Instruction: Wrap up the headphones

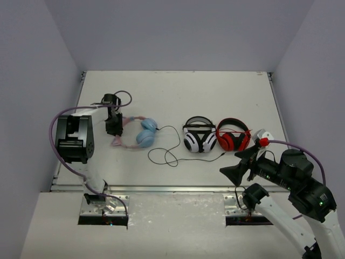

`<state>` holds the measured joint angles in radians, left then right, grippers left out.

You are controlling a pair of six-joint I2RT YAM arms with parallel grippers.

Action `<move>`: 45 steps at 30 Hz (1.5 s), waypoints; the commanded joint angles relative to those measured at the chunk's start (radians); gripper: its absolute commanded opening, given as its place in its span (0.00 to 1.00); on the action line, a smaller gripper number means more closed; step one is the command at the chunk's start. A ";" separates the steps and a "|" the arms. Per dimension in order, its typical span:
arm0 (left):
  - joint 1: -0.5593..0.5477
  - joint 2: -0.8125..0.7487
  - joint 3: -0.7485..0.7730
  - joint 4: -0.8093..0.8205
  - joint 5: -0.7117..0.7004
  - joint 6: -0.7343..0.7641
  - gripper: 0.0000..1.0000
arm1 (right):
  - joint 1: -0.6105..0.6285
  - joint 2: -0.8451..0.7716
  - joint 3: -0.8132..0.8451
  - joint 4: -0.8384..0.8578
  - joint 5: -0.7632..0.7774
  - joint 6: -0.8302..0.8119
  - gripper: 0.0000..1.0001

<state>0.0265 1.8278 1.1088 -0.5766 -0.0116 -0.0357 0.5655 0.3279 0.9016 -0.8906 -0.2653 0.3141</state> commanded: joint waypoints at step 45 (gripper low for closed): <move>-0.098 -0.792 -0.152 0.052 -0.189 -0.133 0.00 | 0.005 0.178 -0.157 0.626 -0.307 0.172 0.99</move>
<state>-0.0120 1.2068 0.9363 -0.5438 -0.1902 -0.1326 0.5655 0.4786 0.7712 -0.4976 -0.4870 0.4591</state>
